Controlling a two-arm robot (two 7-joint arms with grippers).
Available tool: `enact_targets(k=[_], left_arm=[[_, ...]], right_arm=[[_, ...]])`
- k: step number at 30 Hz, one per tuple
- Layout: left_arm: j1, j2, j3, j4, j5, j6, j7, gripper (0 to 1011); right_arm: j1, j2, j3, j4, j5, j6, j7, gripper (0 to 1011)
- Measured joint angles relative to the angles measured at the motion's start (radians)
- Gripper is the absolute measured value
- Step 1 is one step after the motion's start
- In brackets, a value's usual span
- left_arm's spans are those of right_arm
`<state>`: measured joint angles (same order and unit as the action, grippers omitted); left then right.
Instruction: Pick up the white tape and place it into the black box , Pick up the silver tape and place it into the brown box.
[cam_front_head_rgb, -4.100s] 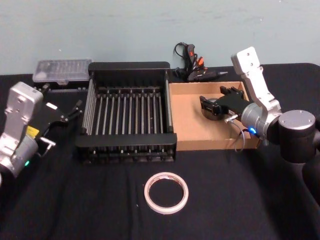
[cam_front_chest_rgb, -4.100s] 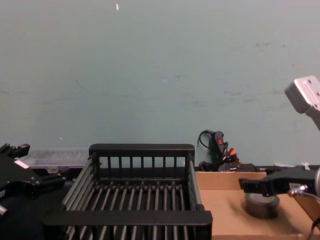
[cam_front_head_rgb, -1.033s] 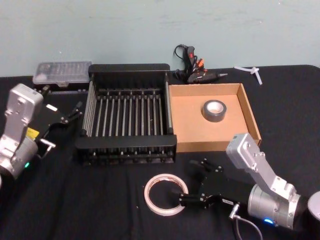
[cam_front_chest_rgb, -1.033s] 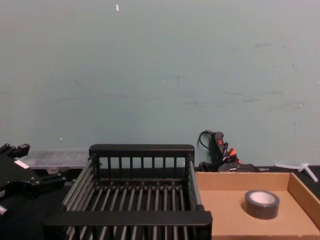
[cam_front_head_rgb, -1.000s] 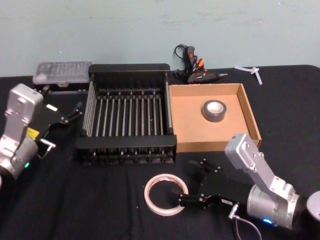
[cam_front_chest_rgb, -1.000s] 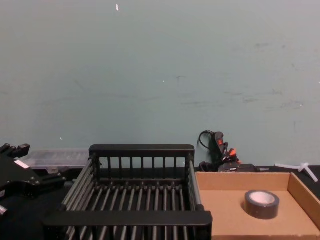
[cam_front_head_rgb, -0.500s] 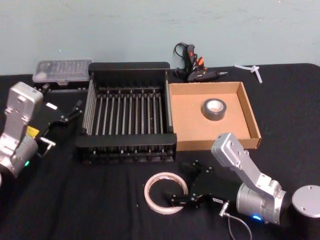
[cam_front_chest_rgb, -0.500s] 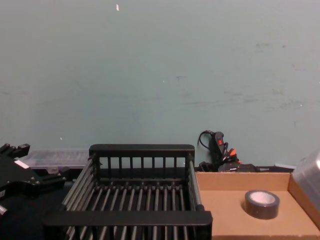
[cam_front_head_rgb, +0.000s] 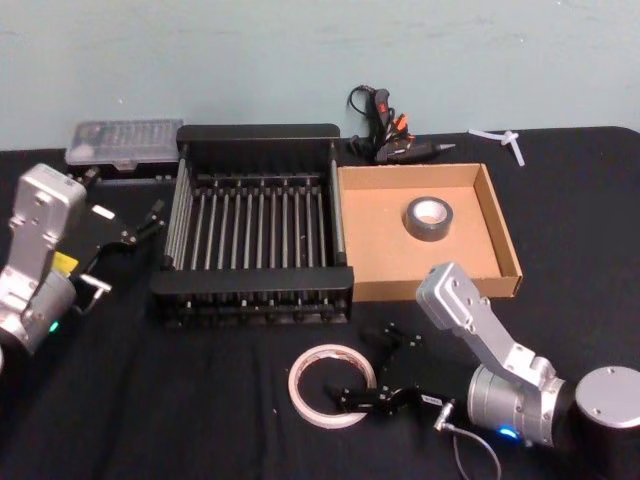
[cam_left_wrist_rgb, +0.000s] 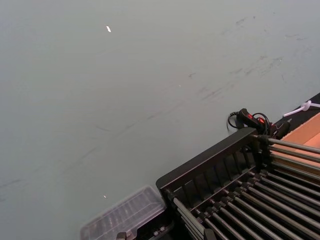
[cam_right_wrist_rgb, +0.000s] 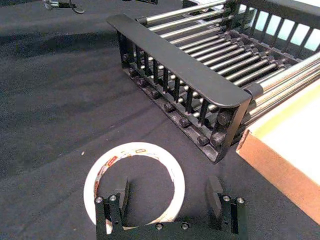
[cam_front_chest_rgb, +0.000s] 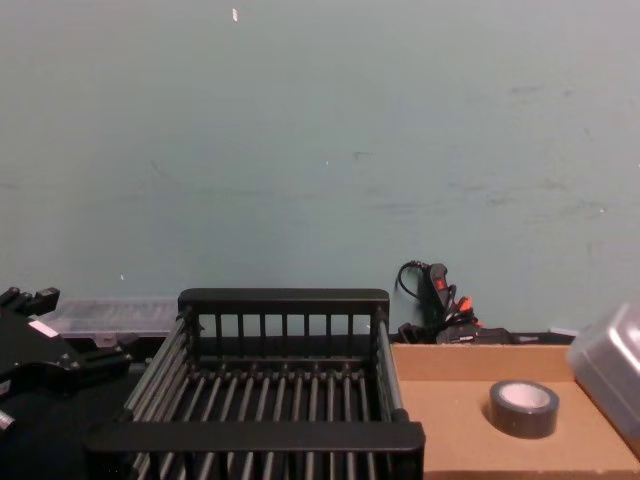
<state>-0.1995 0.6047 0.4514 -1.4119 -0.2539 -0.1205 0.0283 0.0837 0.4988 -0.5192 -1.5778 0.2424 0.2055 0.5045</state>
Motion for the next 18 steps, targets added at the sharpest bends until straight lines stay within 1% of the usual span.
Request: enact_targets(k=[18], left_arm=[[0.0, 0.0, 0.0, 0.0, 0.0, 0.0, 0.0, 1001]], right_arm=[[0.002, -0.004, -0.004, 0.006, 0.003, 0.005, -0.01, 1002]])
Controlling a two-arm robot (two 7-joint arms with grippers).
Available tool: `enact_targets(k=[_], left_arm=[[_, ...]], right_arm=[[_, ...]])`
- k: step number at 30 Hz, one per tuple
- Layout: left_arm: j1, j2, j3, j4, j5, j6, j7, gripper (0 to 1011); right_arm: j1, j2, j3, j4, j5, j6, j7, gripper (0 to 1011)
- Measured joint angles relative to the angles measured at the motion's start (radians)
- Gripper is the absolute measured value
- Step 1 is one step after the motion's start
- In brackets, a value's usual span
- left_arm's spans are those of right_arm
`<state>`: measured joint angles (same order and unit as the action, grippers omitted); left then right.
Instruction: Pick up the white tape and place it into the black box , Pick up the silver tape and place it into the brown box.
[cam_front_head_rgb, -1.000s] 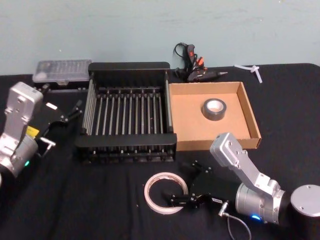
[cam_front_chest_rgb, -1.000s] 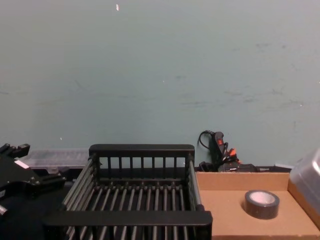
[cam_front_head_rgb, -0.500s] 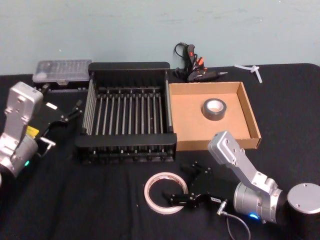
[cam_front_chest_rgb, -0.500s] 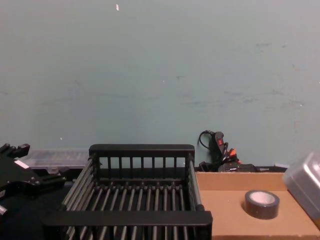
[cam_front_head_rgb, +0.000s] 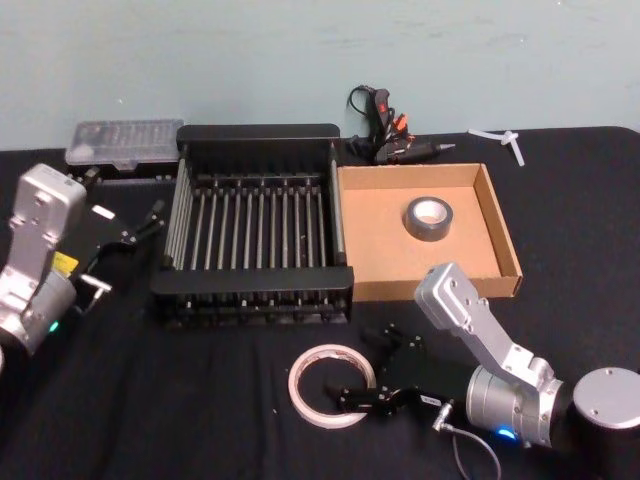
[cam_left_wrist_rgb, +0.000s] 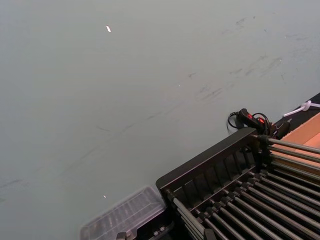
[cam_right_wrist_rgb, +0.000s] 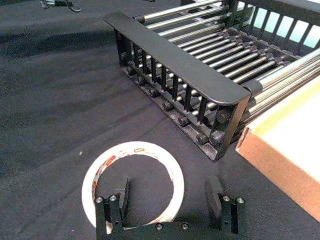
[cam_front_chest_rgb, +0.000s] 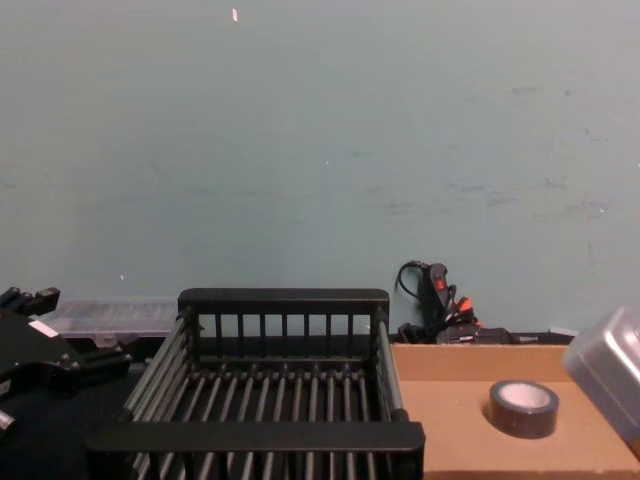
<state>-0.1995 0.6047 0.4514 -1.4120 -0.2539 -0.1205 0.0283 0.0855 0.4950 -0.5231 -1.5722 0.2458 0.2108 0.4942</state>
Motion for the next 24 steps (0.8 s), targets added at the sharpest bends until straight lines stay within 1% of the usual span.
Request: enact_targets(k=[13, 24], left_arm=[[0.0, 0.0, 0.0, 0.0, 0.0, 0.0, 0.0, 1001], [0.0, 0.0, 0.0, 0.0, 0.0, 0.0, 0.0, 1001]], right_arm=[[-0.006, 0.0, 0.0, -0.005, -0.013, -0.014, -0.008, 1002], [-0.005, -0.007, 0.004, -0.005, -0.02, -0.021, -0.012, 1003]])
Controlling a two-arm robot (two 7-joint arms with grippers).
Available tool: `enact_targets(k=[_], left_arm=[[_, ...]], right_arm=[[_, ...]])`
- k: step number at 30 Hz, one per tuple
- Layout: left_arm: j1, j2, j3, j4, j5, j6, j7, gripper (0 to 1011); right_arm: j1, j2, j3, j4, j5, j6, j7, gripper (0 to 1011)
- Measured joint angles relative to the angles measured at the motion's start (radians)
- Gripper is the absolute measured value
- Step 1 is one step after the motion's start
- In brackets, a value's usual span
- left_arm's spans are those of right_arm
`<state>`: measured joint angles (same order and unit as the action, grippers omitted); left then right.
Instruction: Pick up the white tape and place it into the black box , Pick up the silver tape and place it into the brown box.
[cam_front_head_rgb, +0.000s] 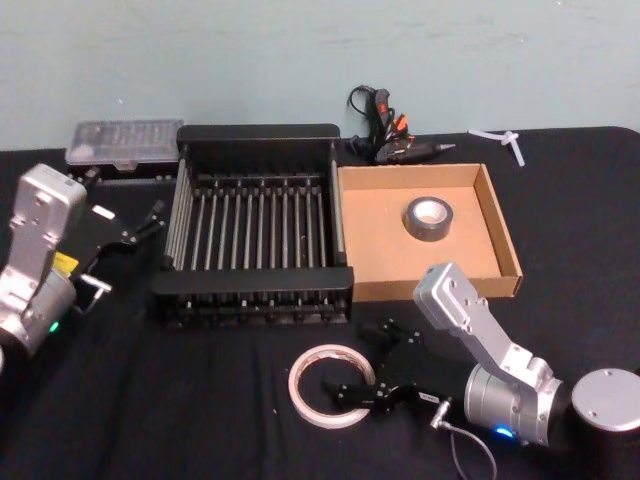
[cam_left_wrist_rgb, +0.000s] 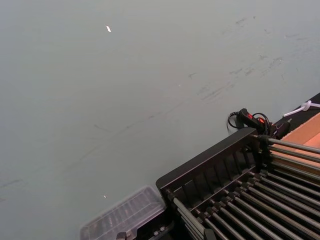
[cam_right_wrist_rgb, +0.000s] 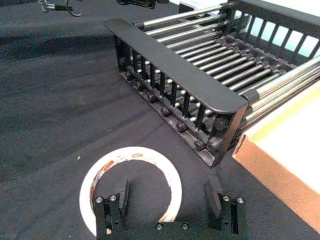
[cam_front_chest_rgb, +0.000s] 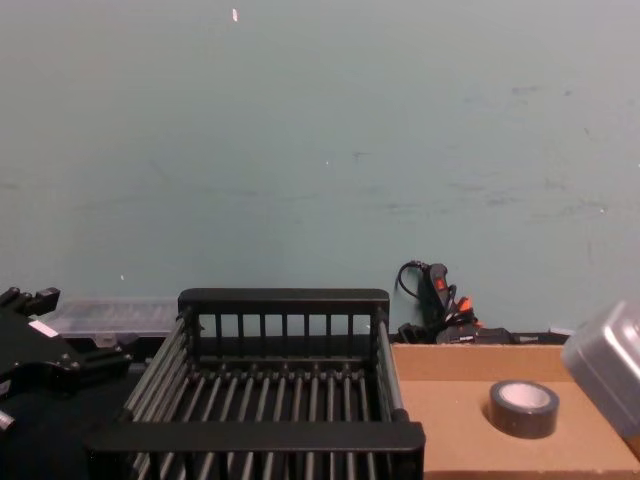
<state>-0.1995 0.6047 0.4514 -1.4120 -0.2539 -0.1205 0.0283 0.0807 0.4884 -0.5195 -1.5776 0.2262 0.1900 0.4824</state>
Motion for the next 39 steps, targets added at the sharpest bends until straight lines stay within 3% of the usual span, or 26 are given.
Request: enact_targets(k=[36, 39], left_arm=[[0.0, 0.0, 0.0, 0.0, 0.0, 0.0, 0.0, 1001], [0.0, 0.0, 0.0, 0.0, 0.0, 0.0, 0.0, 1001]], right_arm=[[-0.004, -0.004, 0.003, 0.006, -0.011, 0.007, -0.001, 1003], [-0.004, -0.004, 0.003, 0.006, -0.011, 0.007, -0.001, 959]])
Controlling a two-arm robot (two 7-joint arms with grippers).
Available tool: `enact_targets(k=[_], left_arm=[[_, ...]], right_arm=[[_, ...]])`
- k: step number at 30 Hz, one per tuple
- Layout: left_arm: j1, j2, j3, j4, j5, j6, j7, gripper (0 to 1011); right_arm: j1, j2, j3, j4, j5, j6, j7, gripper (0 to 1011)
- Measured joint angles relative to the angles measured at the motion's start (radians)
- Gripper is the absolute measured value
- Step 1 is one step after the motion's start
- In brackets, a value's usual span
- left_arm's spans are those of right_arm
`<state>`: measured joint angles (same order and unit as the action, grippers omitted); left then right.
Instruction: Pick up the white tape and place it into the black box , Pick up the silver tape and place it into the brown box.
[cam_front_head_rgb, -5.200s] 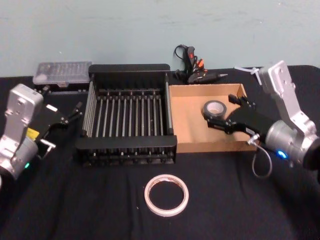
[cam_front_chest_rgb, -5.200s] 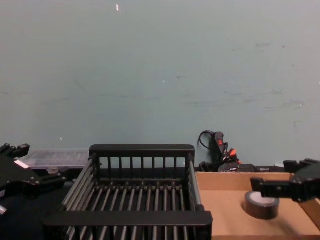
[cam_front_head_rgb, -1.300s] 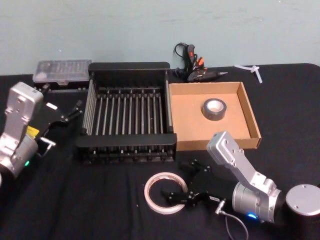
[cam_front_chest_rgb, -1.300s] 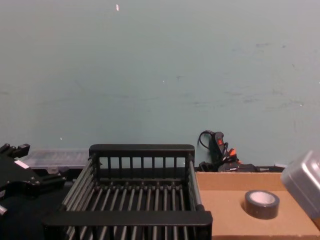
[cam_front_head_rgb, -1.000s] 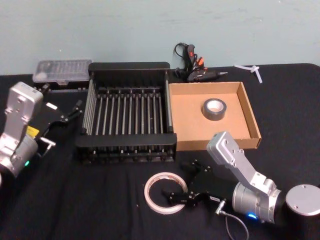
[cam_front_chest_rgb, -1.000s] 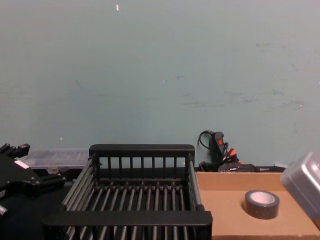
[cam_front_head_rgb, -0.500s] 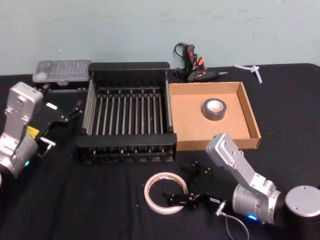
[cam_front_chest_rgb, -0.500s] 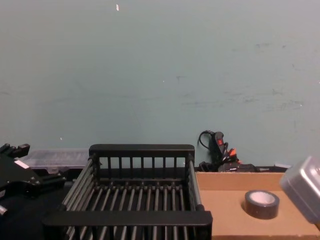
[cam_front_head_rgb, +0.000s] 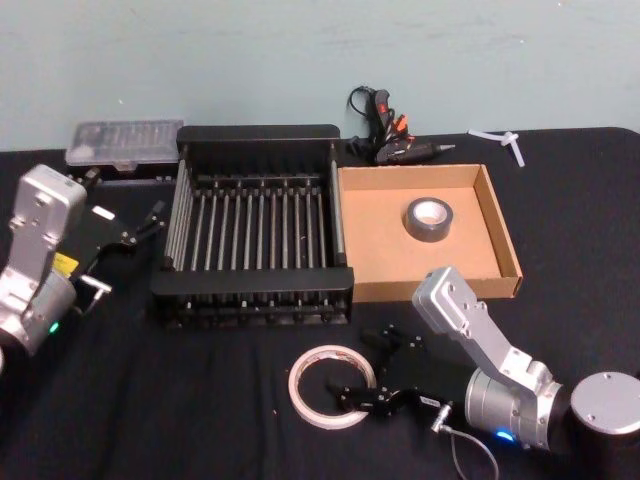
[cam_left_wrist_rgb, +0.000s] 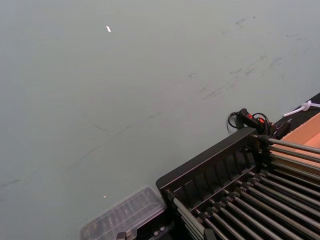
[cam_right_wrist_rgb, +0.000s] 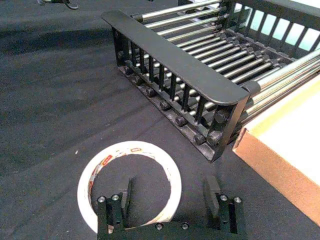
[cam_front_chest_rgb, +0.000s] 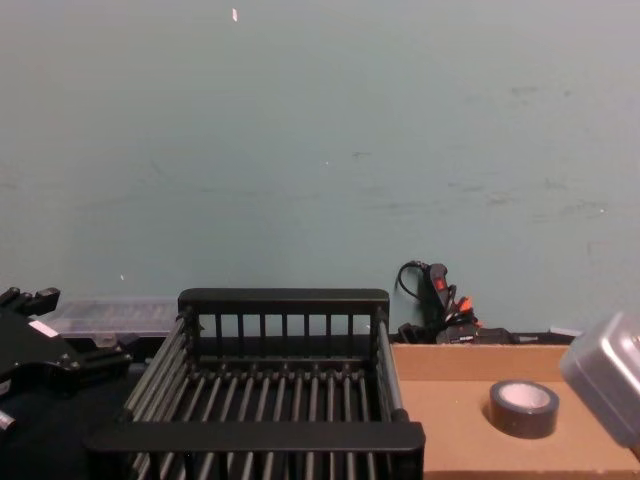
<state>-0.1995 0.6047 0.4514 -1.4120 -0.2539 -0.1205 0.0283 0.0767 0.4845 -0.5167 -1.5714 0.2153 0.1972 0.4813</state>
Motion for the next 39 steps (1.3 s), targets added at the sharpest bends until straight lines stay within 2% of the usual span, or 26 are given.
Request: enact_targets(k=[5, 6, 9, 12, 13, 14, 19, 21, 24, 25, 33, 39], left_arm=[[0.0, 0.0, 0.0, 0.0, 0.0, 0.0, 0.0, 1001], [0.0, 0.0, 0.0, 0.0, 0.0, 0.0, 0.0, 1001], [0.0, 0.0, 0.0, 0.0, 0.0, 0.0, 0.0, 1001], [0.0, 0.0, 0.0, 0.0, 0.0, 0.0, 0.0, 1001], [0.0, 0.0, 0.0, 0.0, 0.0, 0.0, 0.0, 1002], [0.0, 0.0, 0.0, 0.0, 0.0, 0.0, 0.0, 1001], [0.0, 0.0, 0.0, 0.0, 0.0, 0.0, 0.0, 1001], [0.0, 0.0, 0.0, 0.0, 0.0, 0.0, 0.0, 1001], [0.0, 0.0, 0.0, 0.0, 0.0, 0.0, 0.0, 1001], [0.0, 0.0, 0.0, 0.0, 0.0, 0.0, 0.0, 1001], [0.0, 0.0, 0.0, 0.0, 0.0, 0.0, 0.0, 1001], [0.0, 0.0, 0.0, 0.0, 0.0, 0.0, 0.0, 1001]], right_arm=[[0.0, 0.0, 0.0, 0.0, 0.0, 0.0, 0.0, 860], [0.0, 0.0, 0.0, 0.0, 0.0, 0.0, 0.0, 800], [0.0, 0.0, 0.0, 0.0, 0.001, -0.001, 0.0, 746], [0.0, 0.0, 0.0, 0.0, 0.001, -0.001, 0.001, 627], [0.0, 0.0, 0.0, 0.0, 0.001, -0.001, 0.001, 627], [0.0, 0.0, 0.0, 0.0, 0.001, -0.001, 0.001, 569], [0.0, 0.0, 0.0, 0.0, 0.001, -0.001, 0.001, 424], [0.0, 0.0, 0.0, 0.0, 0.001, -0.001, 0.001, 329], [0.0, 0.0, 0.0, 0.0, 0.002, -0.001, 0.001, 269], [0.0, 0.0, 0.0, 0.0, 0.002, -0.001, 0.001, 205], [0.0, 0.0, 0.0, 0.0, 0.002, -0.001, 0.001, 95], [0.0, 0.0, 0.001, 0.0, 0.004, -0.001, 0.003, 91]])
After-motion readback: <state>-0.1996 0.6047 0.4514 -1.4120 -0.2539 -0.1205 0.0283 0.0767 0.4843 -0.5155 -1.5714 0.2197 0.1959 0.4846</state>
